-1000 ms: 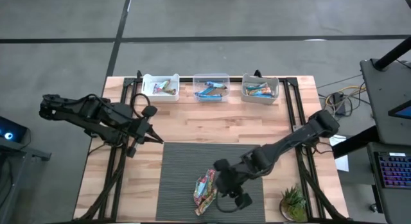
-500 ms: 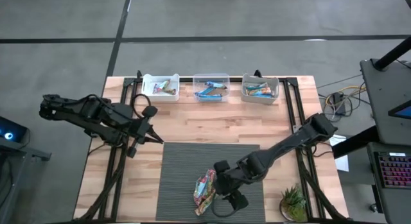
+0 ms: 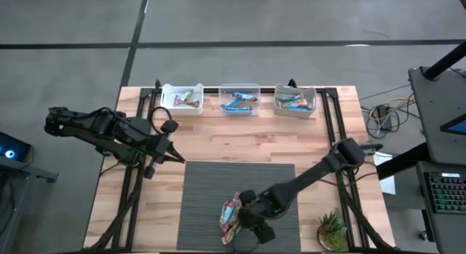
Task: Pick and place Granola Bars by type
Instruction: Put the yellow granola bar into the gray bin
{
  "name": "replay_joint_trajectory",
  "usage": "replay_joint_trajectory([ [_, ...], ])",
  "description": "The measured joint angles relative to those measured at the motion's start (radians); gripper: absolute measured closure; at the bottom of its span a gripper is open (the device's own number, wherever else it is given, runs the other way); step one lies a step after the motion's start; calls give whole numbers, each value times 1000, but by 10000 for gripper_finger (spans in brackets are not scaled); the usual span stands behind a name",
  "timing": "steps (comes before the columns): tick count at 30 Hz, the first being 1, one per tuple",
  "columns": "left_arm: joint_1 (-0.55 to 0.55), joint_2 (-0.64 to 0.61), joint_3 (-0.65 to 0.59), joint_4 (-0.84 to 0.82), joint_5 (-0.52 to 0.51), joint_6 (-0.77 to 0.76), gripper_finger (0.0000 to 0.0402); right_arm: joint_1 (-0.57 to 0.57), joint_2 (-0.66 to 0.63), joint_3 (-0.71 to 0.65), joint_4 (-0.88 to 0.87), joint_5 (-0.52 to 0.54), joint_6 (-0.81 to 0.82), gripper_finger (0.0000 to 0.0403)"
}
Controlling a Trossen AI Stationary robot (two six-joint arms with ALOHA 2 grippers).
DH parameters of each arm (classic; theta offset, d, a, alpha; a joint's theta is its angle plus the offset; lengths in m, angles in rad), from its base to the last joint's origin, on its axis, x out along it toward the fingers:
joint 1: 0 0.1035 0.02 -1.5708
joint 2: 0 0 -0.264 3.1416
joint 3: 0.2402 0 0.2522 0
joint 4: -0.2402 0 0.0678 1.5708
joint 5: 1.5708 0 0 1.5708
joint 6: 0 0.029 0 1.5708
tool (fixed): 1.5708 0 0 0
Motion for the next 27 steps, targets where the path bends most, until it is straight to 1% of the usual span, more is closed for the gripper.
replay_joint_trajectory([
  [6,0,1,0,-34,0,0,401,-1,47,0,9,4,6,166],
  [9,0,0,0,-37,0,-1,401,0,61,0,10,25,4,170],
  [19,0,0,-1,-38,0,0,401,-1,63,0,26,107,-5,172],
  [27,1,0,-1,-39,0,0,401,11,66,0,37,109,-56,175],
])
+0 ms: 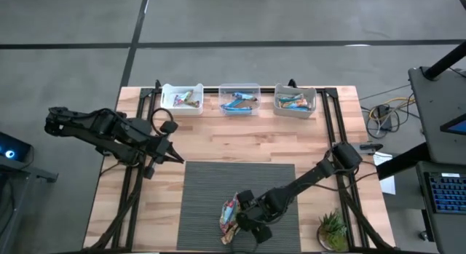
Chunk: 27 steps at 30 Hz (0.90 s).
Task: Pick and place Granola Bars by type
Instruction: Put the yellow granola bar into the gray bin
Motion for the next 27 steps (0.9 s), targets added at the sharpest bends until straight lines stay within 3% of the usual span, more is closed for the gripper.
replay_joint_trajectory([
  [27,0,0,0,-4,-52,-30,401,32,3,0,19,134,-86,178],
])
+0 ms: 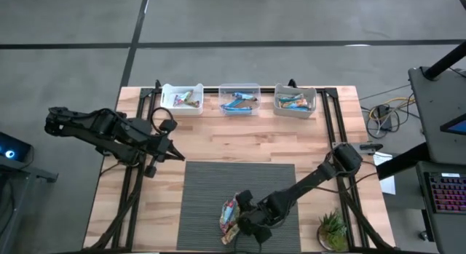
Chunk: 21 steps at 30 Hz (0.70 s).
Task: Pick and place Granola Bars by type
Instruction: Put the yellow granola bar into the gray bin
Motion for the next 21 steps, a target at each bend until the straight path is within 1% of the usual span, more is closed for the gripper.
replay_joint_trajectory([
  [6,0,0,0,0,0,-1,401,0,0,0,0,29,-25,182],
  [15,0,0,0,0,0,-5,401,7,0,-2,1,29,-24,197],
  [21,0,0,0,0,0,-5,401,18,0,-3,9,22,-22,198],
])
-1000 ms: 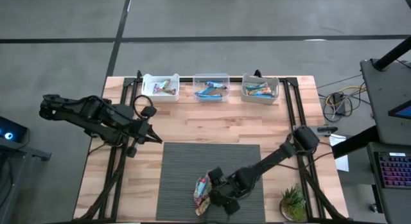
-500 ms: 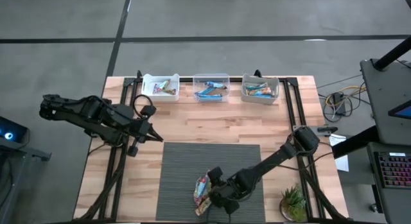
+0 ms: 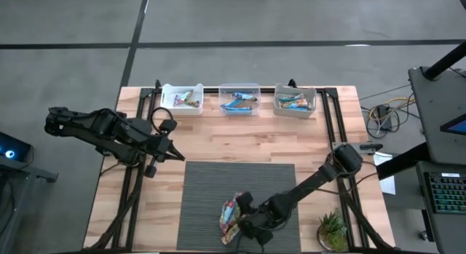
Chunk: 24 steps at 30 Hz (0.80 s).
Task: Pick and place Granola Bars by type
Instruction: Put the yellow granola bar into the gray bin
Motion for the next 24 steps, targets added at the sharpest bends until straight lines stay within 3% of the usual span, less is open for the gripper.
replay_joint_trajectory([
  [24,0,0,0,0,0,-11,401,-1,0,-59,60,-3,-3,197],
])
